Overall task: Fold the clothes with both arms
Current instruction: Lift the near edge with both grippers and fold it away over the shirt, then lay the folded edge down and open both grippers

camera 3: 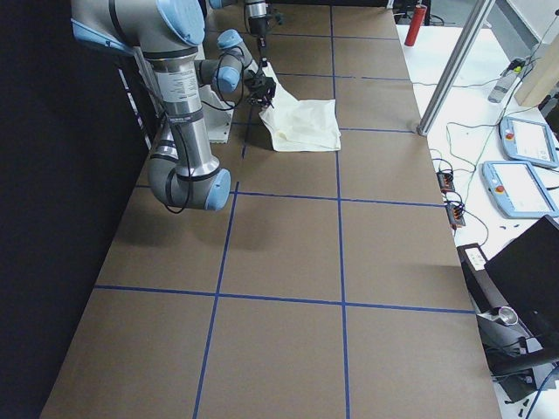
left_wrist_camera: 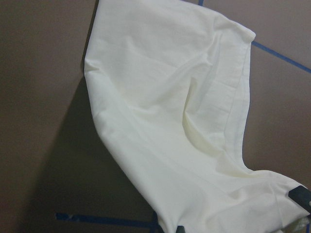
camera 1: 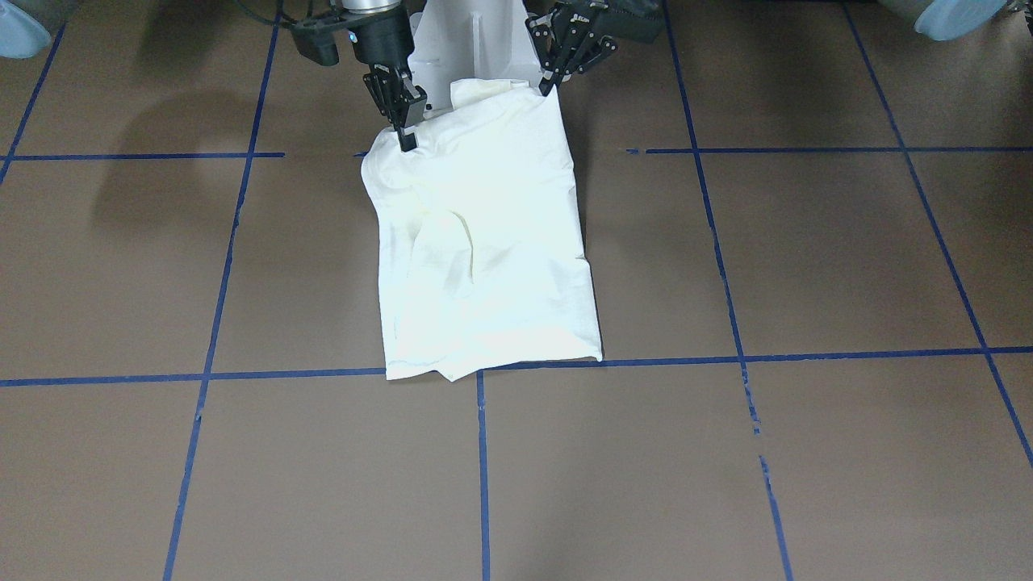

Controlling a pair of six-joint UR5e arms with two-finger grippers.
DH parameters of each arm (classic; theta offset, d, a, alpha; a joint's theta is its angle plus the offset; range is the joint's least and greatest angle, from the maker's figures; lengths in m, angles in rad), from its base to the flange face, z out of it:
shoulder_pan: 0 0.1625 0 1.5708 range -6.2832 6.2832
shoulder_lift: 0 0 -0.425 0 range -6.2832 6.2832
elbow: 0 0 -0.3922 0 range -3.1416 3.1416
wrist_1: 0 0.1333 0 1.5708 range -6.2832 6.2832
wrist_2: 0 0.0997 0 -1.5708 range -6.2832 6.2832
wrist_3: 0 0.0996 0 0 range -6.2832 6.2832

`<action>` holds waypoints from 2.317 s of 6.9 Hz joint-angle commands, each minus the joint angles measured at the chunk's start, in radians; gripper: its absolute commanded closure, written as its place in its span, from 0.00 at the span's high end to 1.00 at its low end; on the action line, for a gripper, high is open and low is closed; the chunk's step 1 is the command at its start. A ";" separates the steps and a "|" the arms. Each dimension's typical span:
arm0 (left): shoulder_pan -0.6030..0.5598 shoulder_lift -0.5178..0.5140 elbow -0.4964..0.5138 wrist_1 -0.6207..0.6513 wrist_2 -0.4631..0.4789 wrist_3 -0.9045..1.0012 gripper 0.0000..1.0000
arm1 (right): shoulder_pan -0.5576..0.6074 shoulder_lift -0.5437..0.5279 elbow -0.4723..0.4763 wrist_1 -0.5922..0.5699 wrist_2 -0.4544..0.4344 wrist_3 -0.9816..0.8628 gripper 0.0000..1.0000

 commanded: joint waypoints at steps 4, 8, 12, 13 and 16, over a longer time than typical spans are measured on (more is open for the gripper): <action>-0.179 -0.156 0.286 -0.015 -0.003 0.130 0.00 | 0.194 0.135 -0.345 0.182 0.094 -0.106 0.00; -0.222 -0.218 0.593 -0.214 0.002 0.172 0.00 | 0.253 0.222 -0.648 0.342 0.131 -0.152 0.00; -0.222 -0.221 0.649 -0.240 0.003 0.198 0.00 | 0.257 0.221 -0.682 0.354 0.131 -0.173 0.00; -0.222 -0.221 0.649 -0.240 0.003 0.200 0.00 | 0.257 0.221 -0.691 0.356 0.131 -0.202 0.00; -0.231 -0.212 0.641 -0.295 -0.001 0.315 1.00 | 0.288 0.224 -0.687 0.358 0.163 -0.323 1.00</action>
